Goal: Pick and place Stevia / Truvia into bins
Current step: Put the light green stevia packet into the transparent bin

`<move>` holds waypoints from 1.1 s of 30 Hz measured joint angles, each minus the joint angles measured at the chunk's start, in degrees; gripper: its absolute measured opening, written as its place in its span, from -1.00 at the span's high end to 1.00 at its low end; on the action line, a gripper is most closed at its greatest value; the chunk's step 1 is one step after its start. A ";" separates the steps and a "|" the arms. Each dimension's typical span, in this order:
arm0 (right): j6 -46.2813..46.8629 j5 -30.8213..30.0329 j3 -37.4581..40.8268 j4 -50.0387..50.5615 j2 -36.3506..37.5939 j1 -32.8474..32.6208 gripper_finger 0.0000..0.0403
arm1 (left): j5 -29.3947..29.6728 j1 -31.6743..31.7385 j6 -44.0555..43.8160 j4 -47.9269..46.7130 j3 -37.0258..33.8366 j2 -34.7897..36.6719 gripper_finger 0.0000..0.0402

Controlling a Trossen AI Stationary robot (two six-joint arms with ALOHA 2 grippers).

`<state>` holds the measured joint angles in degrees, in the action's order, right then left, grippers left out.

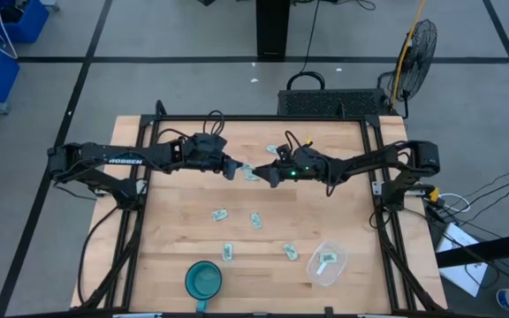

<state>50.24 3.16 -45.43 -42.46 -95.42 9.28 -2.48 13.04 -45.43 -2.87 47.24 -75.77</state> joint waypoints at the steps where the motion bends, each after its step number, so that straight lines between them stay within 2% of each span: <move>1: -0.17 0.00 0.00 -0.63 -0.24 0.00 0.23 | 0.00 -0.01 -0.21 0.00 0.00 0.00 0.99; 12: -0.35 -0.07 -0.02 -6.51 -1.11 0.02 0.23 | 1.11 -0.28 -1.29 0.08 0.00 0.00 0.99; 21: -0.57 -0.07 -0.04 -6.62 -1.11 0.04 0.23 | 1.14 -0.99 -1.38 5.65 0.00 0.00 1.00; 28: -0.64 -0.04 -0.04 -7.38 -1.11 0.09 0.23 | 2.58 -2.69 -1.31 6.05 0.00 0.00 1.00; 33: -2.21 0.80 -0.04 -10.25 -1.11 -0.47 0.32 | 4.25 -2.93 -1.31 6.08 0.00 0.00 1.00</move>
<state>48.03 3.95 -45.47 -52.70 -96.53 8.81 1.77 10.11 -46.74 3.20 47.24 -75.77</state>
